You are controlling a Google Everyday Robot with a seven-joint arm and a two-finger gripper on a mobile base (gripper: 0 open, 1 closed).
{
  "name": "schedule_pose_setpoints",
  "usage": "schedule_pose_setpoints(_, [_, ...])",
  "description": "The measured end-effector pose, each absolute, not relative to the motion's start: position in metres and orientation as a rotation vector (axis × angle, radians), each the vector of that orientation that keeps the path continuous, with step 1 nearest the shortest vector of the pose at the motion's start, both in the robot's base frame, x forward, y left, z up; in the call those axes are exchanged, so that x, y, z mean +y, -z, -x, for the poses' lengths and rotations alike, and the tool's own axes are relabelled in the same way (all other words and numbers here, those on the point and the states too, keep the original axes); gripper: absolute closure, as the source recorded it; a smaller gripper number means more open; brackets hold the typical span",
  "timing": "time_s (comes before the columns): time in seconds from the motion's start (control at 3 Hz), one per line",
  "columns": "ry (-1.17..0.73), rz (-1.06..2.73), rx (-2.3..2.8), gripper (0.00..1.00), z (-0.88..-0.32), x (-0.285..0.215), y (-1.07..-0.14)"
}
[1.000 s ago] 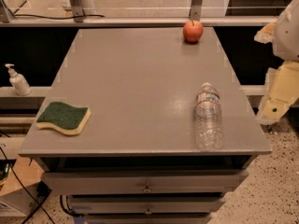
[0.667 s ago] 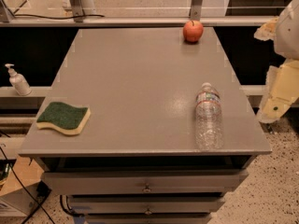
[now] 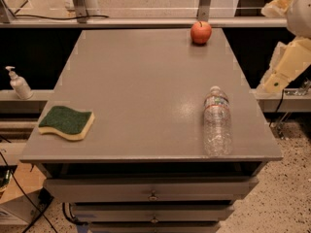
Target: Move apple near sponge
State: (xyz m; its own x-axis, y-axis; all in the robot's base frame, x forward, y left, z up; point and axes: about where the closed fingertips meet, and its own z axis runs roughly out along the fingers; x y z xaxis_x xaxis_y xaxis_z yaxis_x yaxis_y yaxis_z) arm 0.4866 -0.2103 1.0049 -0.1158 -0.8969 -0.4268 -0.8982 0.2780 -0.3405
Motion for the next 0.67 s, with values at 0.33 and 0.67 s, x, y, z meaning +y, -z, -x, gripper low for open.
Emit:
schedule_pose_setpoints(0.33, [-0.016, 1.604, 1.987, 0.0, -0.489, -0.2065, -1.0057])
schedule_pose_setpoints(0.67, [-0.045, 1.55, 2.01, 0.0, -0.4959, -0.2084, -0.9957])
